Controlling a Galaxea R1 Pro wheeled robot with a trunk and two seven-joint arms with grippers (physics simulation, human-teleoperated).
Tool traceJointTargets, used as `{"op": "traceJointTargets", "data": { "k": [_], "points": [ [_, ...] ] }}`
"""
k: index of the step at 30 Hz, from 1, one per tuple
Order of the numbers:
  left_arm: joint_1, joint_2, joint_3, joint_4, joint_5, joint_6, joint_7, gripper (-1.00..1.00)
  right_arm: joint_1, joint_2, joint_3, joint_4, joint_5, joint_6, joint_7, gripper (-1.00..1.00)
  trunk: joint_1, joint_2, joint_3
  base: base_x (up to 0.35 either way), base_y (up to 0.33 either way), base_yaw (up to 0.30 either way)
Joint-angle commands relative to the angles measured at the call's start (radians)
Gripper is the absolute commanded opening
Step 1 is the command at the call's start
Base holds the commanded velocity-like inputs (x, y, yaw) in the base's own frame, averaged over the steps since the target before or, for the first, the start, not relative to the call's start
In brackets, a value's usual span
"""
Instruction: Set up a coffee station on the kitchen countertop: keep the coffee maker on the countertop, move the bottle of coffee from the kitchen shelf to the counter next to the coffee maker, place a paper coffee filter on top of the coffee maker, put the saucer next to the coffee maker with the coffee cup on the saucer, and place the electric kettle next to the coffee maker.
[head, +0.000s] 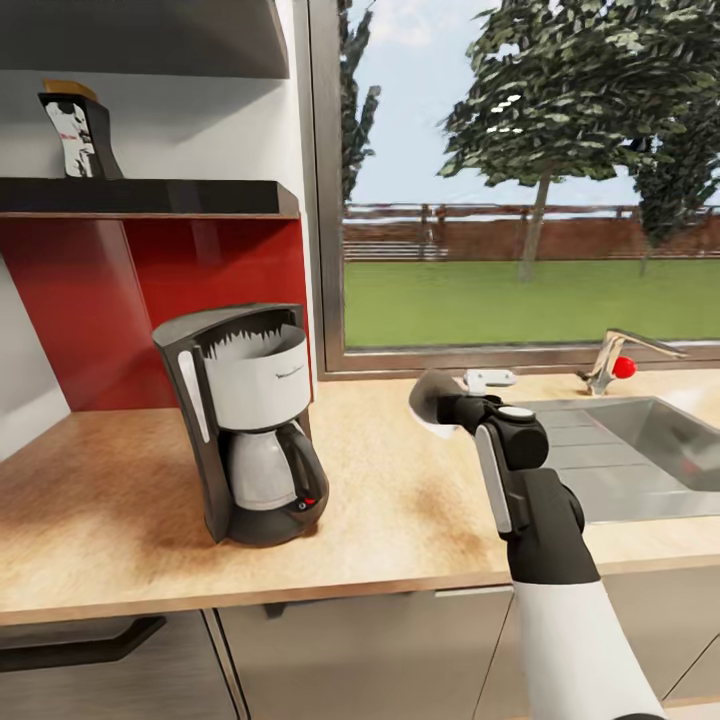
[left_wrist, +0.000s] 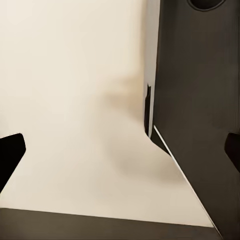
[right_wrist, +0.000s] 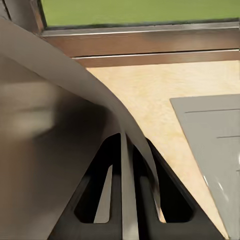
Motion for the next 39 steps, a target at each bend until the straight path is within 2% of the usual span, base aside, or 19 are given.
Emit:
{"op": "traceJointTargets", "data": {
  "k": [1, 5, 10, 39],
  "points": [
    [0.000, 0.000, -0.001, -0.001, -0.001, 0.003, 0.003, 1.00, 0.000, 0.000, 0.001, -0.001, -0.009, 0.005, -0.004, -1.00, -0.004, 0.007, 0.002, 0.000, 0.000, 0.000],
    [0.000, -0.001, -0.002, -0.001, -0.001, 0.004, 0.003, 1.00, 0.000, -0.002, 0.000, 0.000, -0.034, 0.005, -0.004, -1.00, -0.019, 0.035, 0.015, 0.000, 0.000, 0.000],
    [0.000, -0.001, -0.002, 0.000, -0.001, 0.004, 0.003, 1.00, 0.001, -0.003, -0.001, 0.000, -0.041, 0.005, -0.004, -1.00, -0.038, 0.070, 0.031, 0.000, 0.000, 0.000],
    [0.000, 0.000, 0.003, 0.000, -0.001, 0.004, 0.006, 1.00, 0.015, -0.003, -0.001, 0.016, -0.043, 0.003, 0.004, -1.00, -0.150, 0.273, 0.133, 0.000, 0.000, 0.000]
  ]
}}
